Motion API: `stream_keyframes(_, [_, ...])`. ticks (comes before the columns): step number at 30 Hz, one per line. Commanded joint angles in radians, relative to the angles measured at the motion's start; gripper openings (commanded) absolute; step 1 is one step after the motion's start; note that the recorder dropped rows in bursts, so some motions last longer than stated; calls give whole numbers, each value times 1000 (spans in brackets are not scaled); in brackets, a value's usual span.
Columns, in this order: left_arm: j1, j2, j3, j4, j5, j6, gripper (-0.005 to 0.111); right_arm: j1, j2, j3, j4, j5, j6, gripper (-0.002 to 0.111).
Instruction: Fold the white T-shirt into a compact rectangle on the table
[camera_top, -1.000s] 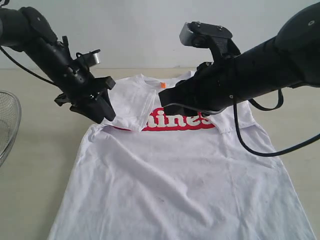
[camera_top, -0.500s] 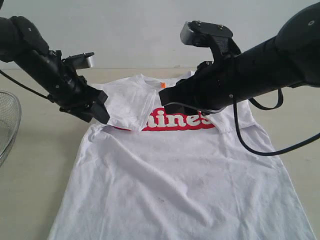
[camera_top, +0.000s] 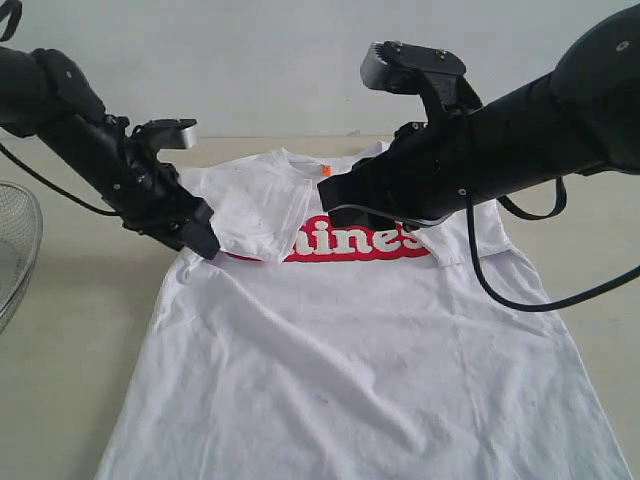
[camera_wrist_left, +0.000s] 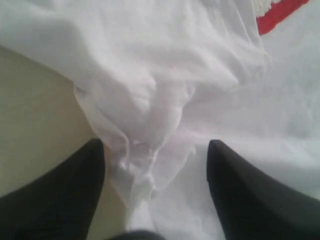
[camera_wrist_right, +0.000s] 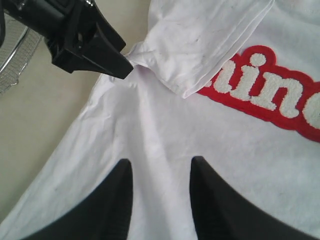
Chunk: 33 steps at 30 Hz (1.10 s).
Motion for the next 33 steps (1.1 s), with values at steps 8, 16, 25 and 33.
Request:
stream_keyframes(8, [-3, 14, 4, -1, -24, 9, 52, 2, -4, -2, -1, -7, -2, 34])
stream_keyframes(16, [-3, 14, 4, 4, -20, 1, 6, 2, -4, -2, -1, -7, -2, 34])
stream_keyframes(25, [-3, 14, 4, 252, -32, -259, 5, 2, -4, -2, -1, -7, -2, 34])
stream_keyframes(33, [-1, 14, 4, 271, -40, -284, 5, 2, -4, -2, -1, -7, -2, 34])
